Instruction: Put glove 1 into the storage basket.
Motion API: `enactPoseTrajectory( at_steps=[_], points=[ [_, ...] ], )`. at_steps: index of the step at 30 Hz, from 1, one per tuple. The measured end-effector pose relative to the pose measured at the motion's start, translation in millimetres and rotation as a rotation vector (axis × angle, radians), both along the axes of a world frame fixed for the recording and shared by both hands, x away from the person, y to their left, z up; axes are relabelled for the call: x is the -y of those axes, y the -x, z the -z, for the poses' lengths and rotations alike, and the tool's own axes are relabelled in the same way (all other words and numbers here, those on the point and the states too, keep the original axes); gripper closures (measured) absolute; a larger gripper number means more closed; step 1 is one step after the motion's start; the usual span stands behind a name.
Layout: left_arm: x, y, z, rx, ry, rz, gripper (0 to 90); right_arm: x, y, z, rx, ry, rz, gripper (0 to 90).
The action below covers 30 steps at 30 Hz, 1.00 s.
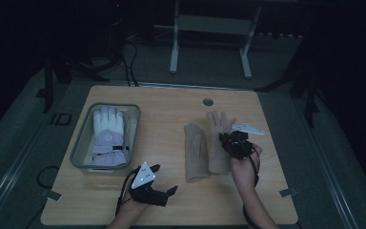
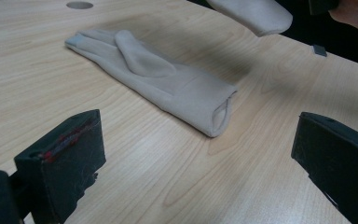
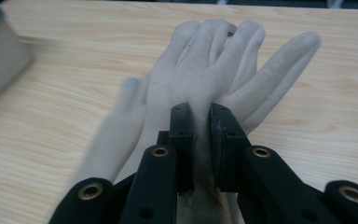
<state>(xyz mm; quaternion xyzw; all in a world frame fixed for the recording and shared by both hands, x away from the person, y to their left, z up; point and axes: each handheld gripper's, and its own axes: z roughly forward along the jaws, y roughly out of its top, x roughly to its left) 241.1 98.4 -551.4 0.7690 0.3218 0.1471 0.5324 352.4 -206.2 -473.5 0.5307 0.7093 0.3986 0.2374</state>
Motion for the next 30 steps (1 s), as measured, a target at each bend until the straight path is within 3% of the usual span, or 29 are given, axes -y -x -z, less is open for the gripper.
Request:
enactPoseTrajectory(
  at_steps=[6,12,25,30],
  points=[
    [-1.8,0.9,-1.5,0.009,0.001,-0.005,3.0,-35.7,5.4,4.2,-0.019,-0.031,-0.060,80.1],
    [-2.4,1.4,-2.3,0.012,0.003,-0.008,2.9,-59.2,6.1,11.0,-0.028,-0.009,-0.079,80.0],
    [-2.9,1.7,-2.2,0.005,0.005,-0.004,2.9,-72.8,-10.7,58.3,-0.158,0.031,-0.110,77.1],
    [-2.8,1.6,-2.0,0.001,0.007,-0.003,2.9,-73.3,-12.3,68.4,-0.159,0.044,-0.108,76.1]
  ],
)
